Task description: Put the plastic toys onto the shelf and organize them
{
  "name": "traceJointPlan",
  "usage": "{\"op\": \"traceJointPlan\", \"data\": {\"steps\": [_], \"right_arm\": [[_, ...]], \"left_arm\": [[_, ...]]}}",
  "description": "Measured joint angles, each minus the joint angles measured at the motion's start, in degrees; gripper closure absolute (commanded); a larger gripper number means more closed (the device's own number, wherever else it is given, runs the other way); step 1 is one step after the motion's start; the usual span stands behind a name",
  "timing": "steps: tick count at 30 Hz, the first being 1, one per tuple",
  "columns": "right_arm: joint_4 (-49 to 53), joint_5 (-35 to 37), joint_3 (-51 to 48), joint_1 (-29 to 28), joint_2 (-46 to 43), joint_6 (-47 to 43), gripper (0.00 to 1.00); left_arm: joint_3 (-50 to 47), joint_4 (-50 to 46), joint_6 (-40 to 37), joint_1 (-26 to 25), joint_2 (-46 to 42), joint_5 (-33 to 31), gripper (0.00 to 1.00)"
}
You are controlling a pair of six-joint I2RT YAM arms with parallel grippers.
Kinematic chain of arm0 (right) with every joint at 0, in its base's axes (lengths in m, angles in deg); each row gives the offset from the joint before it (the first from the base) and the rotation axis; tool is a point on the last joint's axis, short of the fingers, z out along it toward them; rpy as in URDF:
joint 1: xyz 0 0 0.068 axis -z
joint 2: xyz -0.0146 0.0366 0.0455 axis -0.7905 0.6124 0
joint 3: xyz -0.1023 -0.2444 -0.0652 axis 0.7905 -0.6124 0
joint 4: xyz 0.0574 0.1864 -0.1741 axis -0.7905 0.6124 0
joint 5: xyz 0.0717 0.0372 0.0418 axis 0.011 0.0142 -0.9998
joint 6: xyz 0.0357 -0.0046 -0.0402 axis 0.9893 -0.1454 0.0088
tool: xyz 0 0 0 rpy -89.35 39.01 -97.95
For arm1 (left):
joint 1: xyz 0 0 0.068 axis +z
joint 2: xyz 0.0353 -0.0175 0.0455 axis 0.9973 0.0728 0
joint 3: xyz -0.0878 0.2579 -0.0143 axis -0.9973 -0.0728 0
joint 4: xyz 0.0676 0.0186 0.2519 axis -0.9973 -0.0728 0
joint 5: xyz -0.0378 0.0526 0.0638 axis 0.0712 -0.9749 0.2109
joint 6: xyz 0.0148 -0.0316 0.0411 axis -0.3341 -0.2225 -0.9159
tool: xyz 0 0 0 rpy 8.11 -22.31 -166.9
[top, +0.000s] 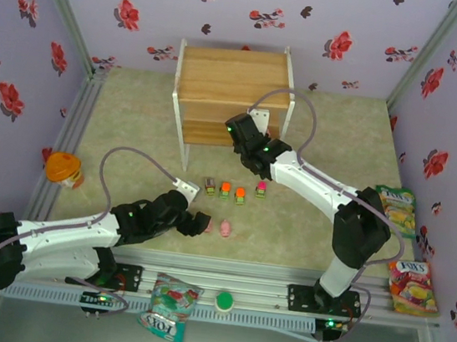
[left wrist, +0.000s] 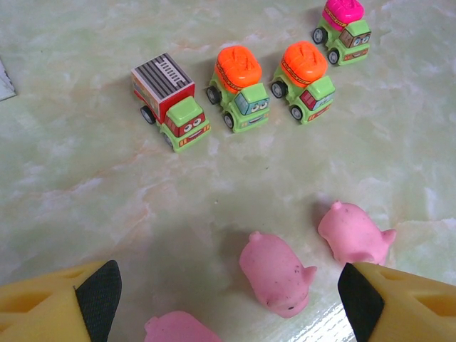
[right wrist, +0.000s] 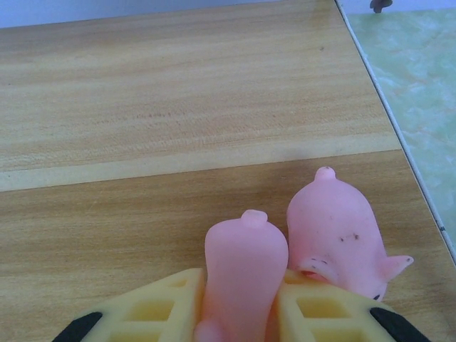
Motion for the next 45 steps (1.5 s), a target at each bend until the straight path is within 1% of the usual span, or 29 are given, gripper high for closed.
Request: {"op": "traceJointPlan", "data": {"steps": [6,14,34,45], "right_arm": [[-0.15,-0.42,0.00,0.00,0.00,0.00,0.70],[-0.20,-0.90,0.00,0.00,0.00,0.00,0.64],[-0.15,-1.05,0.74,0.00,0.52,0.00,0.60],[0.07,-1.03,1.62,0.00,1.27,0.02,0.60]], "left_arm": [[0.00,-0.02,0.00,0.00,0.59,0.00,0.16],[0.04,0.00,0.00,0.00,0.90,0.00,0.15],[0.04,0.00,0.00,0.00,0.90,0.00,0.16],[0.04,-0.02,0.00,0.00,0.79,0.00,0.16]]}}
